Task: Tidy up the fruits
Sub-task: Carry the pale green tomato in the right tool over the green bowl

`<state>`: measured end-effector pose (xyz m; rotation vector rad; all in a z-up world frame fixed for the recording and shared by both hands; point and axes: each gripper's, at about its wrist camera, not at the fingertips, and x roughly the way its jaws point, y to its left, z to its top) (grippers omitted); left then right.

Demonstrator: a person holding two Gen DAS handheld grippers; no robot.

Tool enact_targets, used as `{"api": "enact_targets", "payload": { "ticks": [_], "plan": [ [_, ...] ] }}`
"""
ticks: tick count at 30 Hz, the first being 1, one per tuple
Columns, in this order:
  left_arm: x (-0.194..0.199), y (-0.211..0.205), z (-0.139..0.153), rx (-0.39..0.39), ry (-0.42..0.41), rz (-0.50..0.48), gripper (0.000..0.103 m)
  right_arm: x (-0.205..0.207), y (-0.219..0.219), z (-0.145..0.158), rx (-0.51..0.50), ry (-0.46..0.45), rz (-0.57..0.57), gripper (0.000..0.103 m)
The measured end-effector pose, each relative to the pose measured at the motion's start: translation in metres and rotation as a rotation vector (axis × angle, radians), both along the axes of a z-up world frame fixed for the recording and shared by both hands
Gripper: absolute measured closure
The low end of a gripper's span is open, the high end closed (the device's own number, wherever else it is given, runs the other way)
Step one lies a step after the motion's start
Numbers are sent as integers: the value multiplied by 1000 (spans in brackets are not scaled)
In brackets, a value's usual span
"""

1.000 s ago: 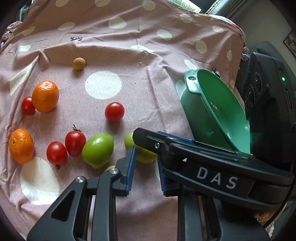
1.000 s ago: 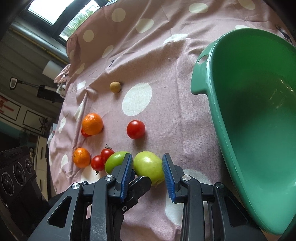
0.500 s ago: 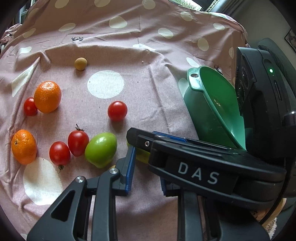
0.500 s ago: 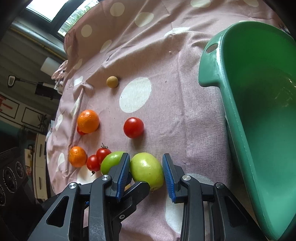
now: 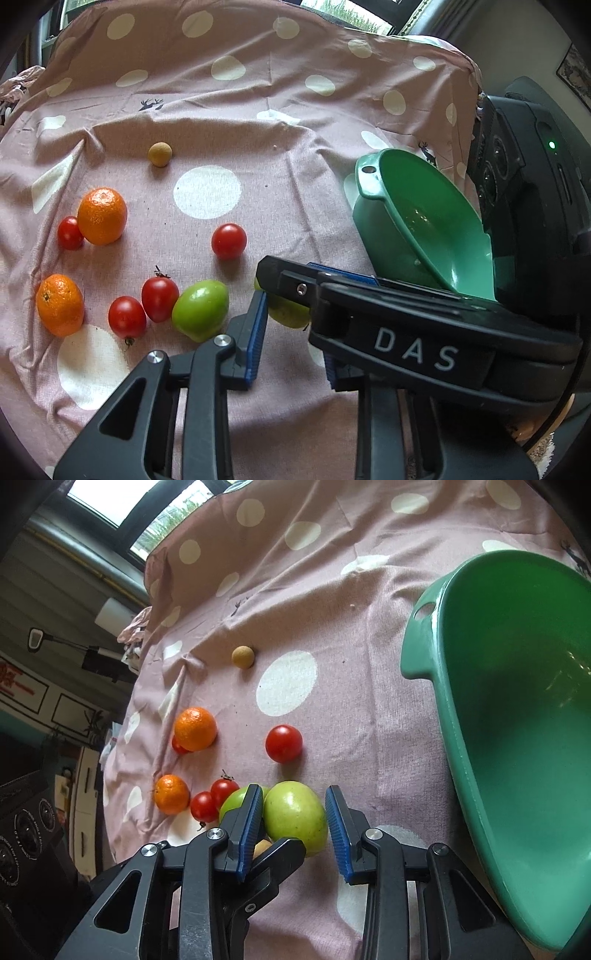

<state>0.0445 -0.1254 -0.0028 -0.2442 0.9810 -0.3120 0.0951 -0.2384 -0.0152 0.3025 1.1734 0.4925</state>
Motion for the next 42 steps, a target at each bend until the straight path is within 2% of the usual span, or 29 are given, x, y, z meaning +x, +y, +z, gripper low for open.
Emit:
{"api": "enact_targets", "payload": {
  "ticks": [19,33,42],
  "plan": [
    [-20,-35,65,60,-209,-72,77,-26,-32,68,81,-211,-60,65],
    [-6,-85,74,52,-238,-178,78,-29,-82,83,77,-271,-194,65],
    [2,-110,71,46,-233,-236,78,-28,-111,82,74,-268,-263,65]
  ]
}}
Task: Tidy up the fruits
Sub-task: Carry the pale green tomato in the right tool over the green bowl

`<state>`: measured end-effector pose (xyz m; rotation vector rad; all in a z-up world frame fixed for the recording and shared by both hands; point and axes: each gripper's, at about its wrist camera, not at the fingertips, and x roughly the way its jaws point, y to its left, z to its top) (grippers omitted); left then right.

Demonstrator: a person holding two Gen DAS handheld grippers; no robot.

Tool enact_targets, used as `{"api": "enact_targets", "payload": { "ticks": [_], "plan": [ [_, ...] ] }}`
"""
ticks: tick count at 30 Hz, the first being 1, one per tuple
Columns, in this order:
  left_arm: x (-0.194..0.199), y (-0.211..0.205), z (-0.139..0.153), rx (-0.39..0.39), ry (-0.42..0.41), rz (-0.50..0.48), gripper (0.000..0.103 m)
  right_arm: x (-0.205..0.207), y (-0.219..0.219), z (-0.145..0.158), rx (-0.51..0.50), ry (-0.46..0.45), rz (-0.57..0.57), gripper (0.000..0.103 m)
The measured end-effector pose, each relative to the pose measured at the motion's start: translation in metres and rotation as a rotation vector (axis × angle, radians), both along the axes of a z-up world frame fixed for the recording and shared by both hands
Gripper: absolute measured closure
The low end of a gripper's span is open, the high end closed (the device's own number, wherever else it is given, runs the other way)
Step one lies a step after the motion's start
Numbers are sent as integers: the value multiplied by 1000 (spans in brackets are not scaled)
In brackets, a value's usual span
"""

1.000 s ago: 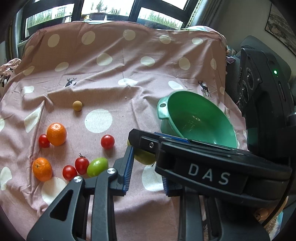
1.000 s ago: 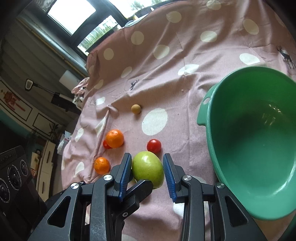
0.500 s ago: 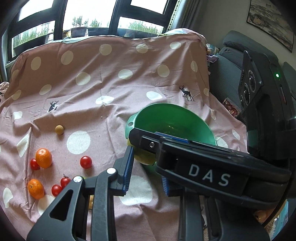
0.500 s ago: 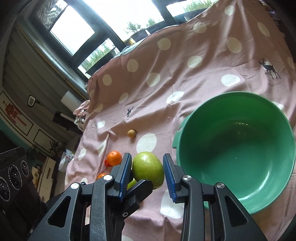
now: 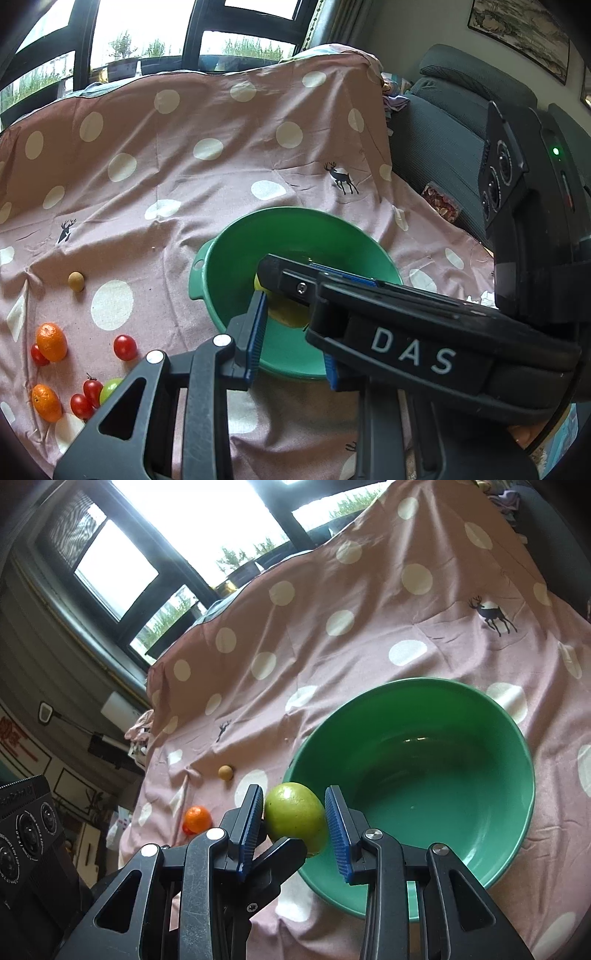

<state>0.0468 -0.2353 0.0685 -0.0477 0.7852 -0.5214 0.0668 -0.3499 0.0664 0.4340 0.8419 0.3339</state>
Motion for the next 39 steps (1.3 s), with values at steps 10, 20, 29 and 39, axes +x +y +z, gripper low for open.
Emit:
{"api": "enact_targets", "payload": {
  "ticks": [10,20,29,39],
  "plan": [
    [11,-17,-9,-13,31,-45,78,4,-20,-7,-2,28,-56,65],
    [21,-25,-22,-30,79,-66,78,9,-30,-18,-18,69,-82,65],
    [28,-30,-35,-42,126,-83,78,15,-34,-28,-53,119,-101,65],
    [35,-34,-45,-45,167,-92,78,20,-38,-37,-67,165,-114,65]
  ]
}}
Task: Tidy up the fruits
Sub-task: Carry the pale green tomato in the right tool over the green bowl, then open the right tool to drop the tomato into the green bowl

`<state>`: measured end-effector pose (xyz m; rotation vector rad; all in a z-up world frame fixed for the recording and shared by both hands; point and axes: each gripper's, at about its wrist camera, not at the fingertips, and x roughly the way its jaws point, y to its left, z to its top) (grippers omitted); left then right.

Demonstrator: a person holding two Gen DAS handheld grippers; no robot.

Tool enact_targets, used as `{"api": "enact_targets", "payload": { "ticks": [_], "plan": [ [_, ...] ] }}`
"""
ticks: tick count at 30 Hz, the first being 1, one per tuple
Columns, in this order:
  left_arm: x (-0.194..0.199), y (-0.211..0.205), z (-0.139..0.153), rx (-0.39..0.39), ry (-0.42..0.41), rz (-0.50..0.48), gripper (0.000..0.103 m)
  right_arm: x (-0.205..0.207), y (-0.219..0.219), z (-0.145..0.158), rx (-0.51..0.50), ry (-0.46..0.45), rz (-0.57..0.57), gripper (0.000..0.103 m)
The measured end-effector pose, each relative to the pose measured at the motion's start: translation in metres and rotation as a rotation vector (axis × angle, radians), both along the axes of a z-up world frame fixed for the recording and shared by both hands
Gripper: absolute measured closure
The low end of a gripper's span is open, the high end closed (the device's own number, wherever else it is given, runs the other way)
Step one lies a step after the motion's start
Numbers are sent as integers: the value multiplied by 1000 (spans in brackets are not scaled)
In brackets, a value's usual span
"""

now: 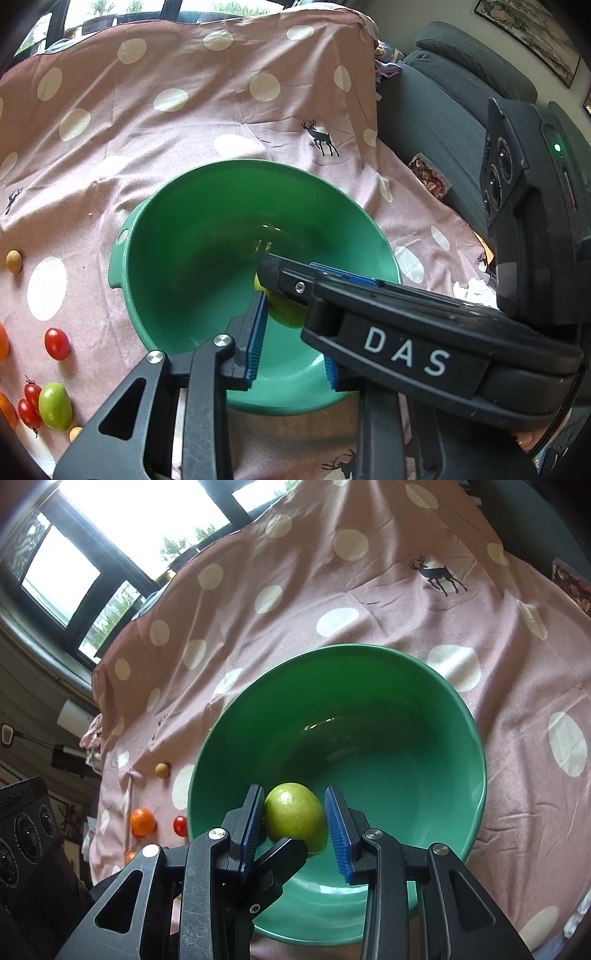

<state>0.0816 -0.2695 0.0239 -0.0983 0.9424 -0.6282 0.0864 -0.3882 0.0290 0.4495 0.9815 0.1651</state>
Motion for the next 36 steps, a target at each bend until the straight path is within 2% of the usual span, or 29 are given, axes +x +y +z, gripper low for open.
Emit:
{"api": "enact_targets", "payload": {
  "ticks": [29,33,36],
  "plan": [
    [6,-3,-10,6,44,-6,78,5,0,-8,-36,47,-10,65],
    [6,-5,-12,5,49,-8,79,6,2,-9,6,46,14,65],
    [7,-6,-12,6,49,-4,79,6,4,-10,-26,51,1,65]
  ]
}}
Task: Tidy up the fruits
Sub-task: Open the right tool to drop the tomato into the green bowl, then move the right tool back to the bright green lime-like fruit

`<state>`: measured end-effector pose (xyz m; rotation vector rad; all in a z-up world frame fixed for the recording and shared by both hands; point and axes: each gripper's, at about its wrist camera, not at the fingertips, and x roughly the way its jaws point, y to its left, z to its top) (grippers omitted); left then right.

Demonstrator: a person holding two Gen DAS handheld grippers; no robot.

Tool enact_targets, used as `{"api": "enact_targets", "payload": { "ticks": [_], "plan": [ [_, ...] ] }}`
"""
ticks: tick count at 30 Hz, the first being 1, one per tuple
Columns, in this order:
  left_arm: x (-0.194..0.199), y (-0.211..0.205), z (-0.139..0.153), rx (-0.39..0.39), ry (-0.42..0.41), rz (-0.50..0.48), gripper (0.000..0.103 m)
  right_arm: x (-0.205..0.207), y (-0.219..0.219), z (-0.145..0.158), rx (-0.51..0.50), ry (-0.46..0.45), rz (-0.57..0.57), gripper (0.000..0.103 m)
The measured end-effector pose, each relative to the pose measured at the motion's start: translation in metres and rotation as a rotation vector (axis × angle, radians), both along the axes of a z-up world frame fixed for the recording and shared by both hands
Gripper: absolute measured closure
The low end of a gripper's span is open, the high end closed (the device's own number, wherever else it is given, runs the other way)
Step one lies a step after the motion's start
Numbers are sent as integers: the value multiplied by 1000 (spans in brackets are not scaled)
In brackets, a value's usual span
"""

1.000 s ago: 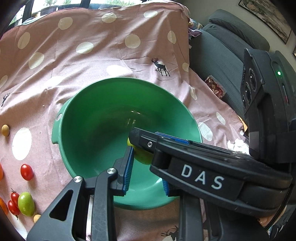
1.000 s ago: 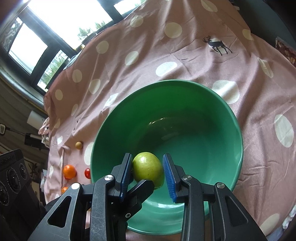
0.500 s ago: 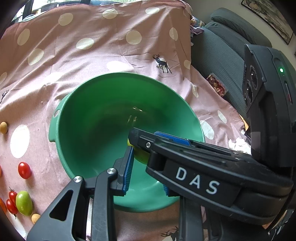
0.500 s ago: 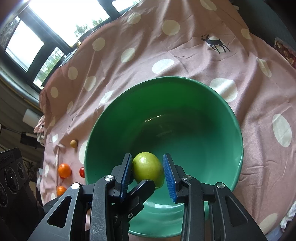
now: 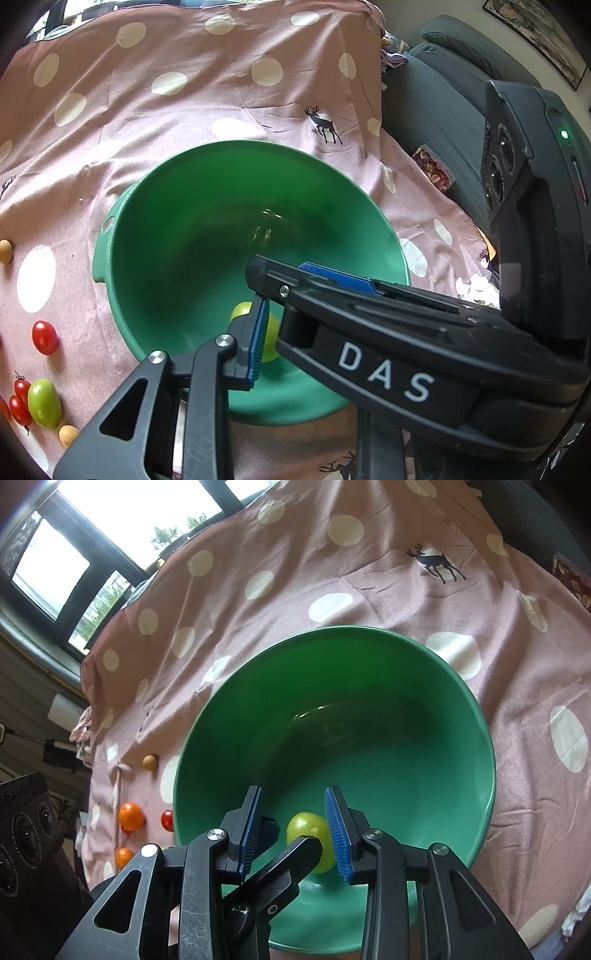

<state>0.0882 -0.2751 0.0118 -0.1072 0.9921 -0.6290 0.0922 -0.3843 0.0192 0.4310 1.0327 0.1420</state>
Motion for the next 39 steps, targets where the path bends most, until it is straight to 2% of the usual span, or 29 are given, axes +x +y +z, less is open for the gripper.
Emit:
{"api": "enact_targets", "payload": {
  "ticks": [10,13,16,18,20,21,23,29,32,36,39],
  "plan": [
    [-10,17,12,0,-47,43,75,-4,3,9,-55,-34,-19,65],
    [-17,31,20,-16,-68,64,65,-7,6,16,-84,-66,-25,65],
    [-26,50,29,-18,-105,95,49,-11,11,23,-97,-93,-21,65],
    [-34,69,34,-34,-133,127,35,-13,15,26,-99,-109,-14,56],
    [-41,90,39,-47,-152,170,26,-15,20,30,-117,-123,-7,53],
    [-44,101,41,-47,-161,191,25,-16,23,31,-132,-126,-6,53],
    [-52,124,44,-32,-177,242,22,-18,28,34,-137,-139,-5,41],
    [-74,213,53,-7,-216,486,15,-26,49,43,-144,-185,25,28],
    [-85,259,52,-6,-229,616,11,-31,63,48,-116,-212,63,25],
    [-100,300,35,31,-218,704,10,-34,90,50,-65,-224,146,25],
    [-101,316,21,51,-180,729,10,-31,126,40,-62,-207,261,25]
  ]
}}
